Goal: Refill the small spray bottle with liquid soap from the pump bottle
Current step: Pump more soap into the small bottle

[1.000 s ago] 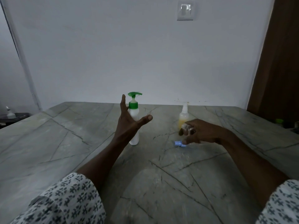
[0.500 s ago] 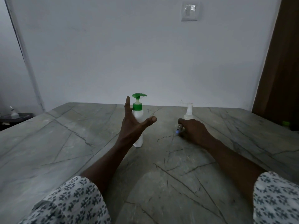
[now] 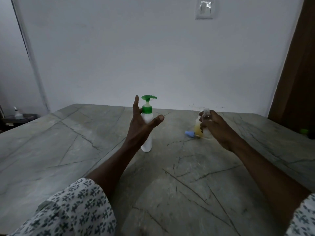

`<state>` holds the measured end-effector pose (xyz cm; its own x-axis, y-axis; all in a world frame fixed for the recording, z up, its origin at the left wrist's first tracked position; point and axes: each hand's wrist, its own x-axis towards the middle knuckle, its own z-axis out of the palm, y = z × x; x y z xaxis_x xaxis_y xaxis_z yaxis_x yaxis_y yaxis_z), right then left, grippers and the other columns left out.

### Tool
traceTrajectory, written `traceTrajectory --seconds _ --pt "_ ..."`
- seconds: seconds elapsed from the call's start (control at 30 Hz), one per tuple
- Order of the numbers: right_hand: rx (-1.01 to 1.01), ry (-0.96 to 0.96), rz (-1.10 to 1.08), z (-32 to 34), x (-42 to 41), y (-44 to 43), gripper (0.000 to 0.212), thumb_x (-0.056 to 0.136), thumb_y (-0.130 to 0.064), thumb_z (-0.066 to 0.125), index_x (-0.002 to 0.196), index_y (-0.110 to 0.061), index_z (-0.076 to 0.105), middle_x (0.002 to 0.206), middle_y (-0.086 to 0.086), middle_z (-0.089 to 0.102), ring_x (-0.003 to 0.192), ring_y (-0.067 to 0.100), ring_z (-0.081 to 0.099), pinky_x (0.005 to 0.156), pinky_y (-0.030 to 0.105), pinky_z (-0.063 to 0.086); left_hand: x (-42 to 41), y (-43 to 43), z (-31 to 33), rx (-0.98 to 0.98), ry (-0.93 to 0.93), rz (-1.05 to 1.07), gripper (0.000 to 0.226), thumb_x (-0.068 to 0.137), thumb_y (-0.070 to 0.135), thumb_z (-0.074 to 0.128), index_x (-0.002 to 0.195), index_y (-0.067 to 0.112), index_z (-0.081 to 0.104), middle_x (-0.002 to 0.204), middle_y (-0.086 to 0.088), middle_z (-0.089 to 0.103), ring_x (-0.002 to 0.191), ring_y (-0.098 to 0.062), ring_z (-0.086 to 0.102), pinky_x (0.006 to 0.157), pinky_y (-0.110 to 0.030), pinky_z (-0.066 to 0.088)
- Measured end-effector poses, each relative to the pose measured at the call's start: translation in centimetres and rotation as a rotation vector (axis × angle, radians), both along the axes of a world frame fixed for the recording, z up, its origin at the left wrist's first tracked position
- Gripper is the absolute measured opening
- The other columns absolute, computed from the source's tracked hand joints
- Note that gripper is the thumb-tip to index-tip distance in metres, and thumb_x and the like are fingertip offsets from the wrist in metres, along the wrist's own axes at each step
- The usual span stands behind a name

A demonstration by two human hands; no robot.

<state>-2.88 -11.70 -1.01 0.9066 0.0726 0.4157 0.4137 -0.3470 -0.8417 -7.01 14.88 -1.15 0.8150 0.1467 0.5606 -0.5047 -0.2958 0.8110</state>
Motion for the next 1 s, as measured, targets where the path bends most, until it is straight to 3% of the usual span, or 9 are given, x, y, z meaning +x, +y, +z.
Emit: traceTrajectory --seconds 0.27,0.4,0.47,0.53,0.63,0.7,0.8,0.9,1.0 --pt "0.16 0.04 0.314 -0.5 -3.2 3.6 0.046 0.079 -0.004 0.073 0.123 -0.011 0.059 0.095 0.007 0.059 0.101 0.028 0.065 0.095 0.038 0.052 -0.8 0.1 0.4 0.141 -0.071 -0.009 0.117 0.07 0.055 0.074 0.154 0.044 -0.006 0.149 -0.017 0.04 0.121 -0.027 0.053 0.1 -0.048 0.048" --pt "0.009 0.003 0.255 -1.5 -3.5 5.8 0.031 0.078 -0.018 0.077 0.106 -0.022 0.067 0.104 0.004 0.07 0.097 0.016 0.068 0.091 0.041 0.055 -0.8 0.2 0.3 0.133 -0.094 -0.028 0.121 0.065 0.055 0.079 0.154 0.047 -0.002 0.141 -0.018 0.049 0.121 -0.031 0.057 0.099 -0.051 0.051" --pt "-0.051 -0.018 0.215 -1.9 -3.5 6.2 0.028 0.079 -0.024 0.077 0.104 -0.029 0.065 0.1 -0.005 0.07 0.092 0.01 0.068 0.088 0.041 0.056 -0.7 0.3 0.1 0.154 -0.116 -0.03 0.117 0.072 0.04 0.08 0.155 0.044 -0.002 0.131 -0.006 0.056 0.11 -0.025 0.063 0.091 -0.046 0.056" --pt "-0.077 -0.034 0.177 -2.0 -3.8 6.6 0.027 0.08 -0.029 0.075 0.1 -0.04 0.061 0.099 -0.012 0.068 0.09 0.007 0.067 0.085 0.039 0.057 -0.4 0.3 -0.4 0.189 -0.156 -0.008 0.117 0.075 0.021 0.079 0.156 0.043 -0.003 0.116 0.006 0.057 0.1 -0.02 0.065 0.084 -0.03 0.057" --pt "-0.107 -0.073 0.108 -1.8 -4.1 7.0 0.028 0.082 -0.032 0.073 0.105 -0.038 0.059 0.092 -0.011 0.067 0.084 0.007 0.066 0.08 0.037 0.058 -0.1 0.3 -0.7 0.234 -0.264 0.049 0.122 0.072 0.005 0.077 0.157 0.037 -0.004 0.111 0.001 0.058 0.103 -0.011 0.057 0.082 -0.006 0.045" --pt "-0.118 -0.113 0.082 -1.0 -4.4 7.2 0.033 0.081 -0.031 0.073 0.112 -0.027 0.061 0.088 -0.009 0.068 0.081 0.006 0.066 0.077 0.033 0.058 -0.2 0.2 -0.6 0.268 -0.321 0.073 0.121 0.071 0.003 0.077 0.156 0.038 -0.002 0.125 -0.005 0.057 0.105 -0.01 0.055 0.086 -0.005 0.042" --pt "-0.113 -0.221 0.049 1.3 -4.9 8.0 0.037 0.079 -0.031 0.075 0.113 -0.023 0.062 0.086 -0.012 0.067 0.078 0.001 0.064 0.067 0.016 0.051 -0.4 -0.1 -0.3 0.307 -0.373 0.087 0.114 0.07 -0.001 0.073 0.157 0.036 0.008 0.153 -0.001 0.04 0.116 -0.018 0.057 0.092 -0.016 0.046" --pt "-0.15 -0.304 -0.006 3.3 -5.2 9.1 0.038 0.08 -0.031 0.074 0.114 -0.02 0.062 0.086 -0.01 0.066 0.079 0.005 0.063 0.065 0.011 0.043 -0.5 -0.4 -0.1 0.326 -0.358 0.068 0.112 0.067 -0.005 0.068 0.157 0.034 0.013 0.139 0.005 0.052 0.097 -0.001 0.061 0.079 -0.006 0.046" --pt "-0.195 -0.33 -0.052 3.6 -5.3 9.8 0.041 0.081 -0.033 0.073 0.117 -0.015 0.062 0.094 -0.001 0.069 0.084 0.014 0.063 0.067 0.015 0.042 -0.5 -0.3 0.0 0.341 -0.337 0.035 0.113 0.066 -0.003 0.068 0.156 0.037 0.013 0.132 0.019 0.052 0.096 0.002 0.061 0.077 -0.005 0.047"
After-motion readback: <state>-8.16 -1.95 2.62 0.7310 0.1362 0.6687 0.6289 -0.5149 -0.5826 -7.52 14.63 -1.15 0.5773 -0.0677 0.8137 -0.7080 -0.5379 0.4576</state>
